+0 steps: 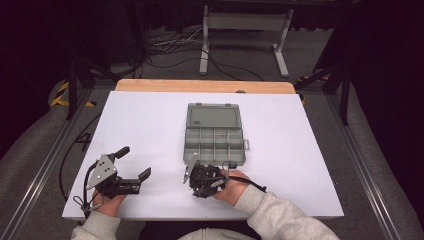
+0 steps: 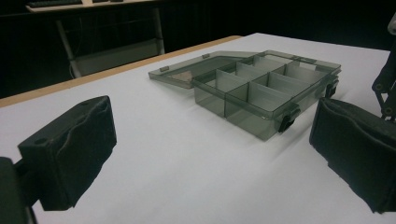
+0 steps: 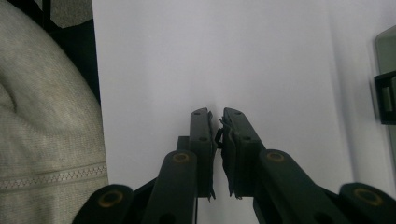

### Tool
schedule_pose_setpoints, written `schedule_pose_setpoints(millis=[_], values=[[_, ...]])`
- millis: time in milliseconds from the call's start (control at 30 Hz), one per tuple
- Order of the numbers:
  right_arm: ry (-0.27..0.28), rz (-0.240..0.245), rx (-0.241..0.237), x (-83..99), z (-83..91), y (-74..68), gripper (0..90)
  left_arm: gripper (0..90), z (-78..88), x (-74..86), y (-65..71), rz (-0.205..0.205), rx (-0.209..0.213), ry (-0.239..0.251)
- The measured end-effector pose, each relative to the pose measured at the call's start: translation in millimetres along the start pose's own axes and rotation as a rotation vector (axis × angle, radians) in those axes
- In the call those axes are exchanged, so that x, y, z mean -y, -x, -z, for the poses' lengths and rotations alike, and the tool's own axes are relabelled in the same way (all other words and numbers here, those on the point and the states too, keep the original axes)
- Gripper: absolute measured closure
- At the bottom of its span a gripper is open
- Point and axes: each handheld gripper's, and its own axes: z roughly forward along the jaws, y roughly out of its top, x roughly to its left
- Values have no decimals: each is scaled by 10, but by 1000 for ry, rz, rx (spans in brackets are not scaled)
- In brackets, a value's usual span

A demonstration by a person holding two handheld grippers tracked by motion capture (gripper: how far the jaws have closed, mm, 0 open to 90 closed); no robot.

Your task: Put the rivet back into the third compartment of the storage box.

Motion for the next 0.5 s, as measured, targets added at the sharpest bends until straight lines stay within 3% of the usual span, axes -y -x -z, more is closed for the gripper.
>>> schedule_pose_setpoints(millis=[500], values=[[29, 22, 31, -75, 332, 22, 824, 11, -3, 1, -1, -1, 2, -2]])
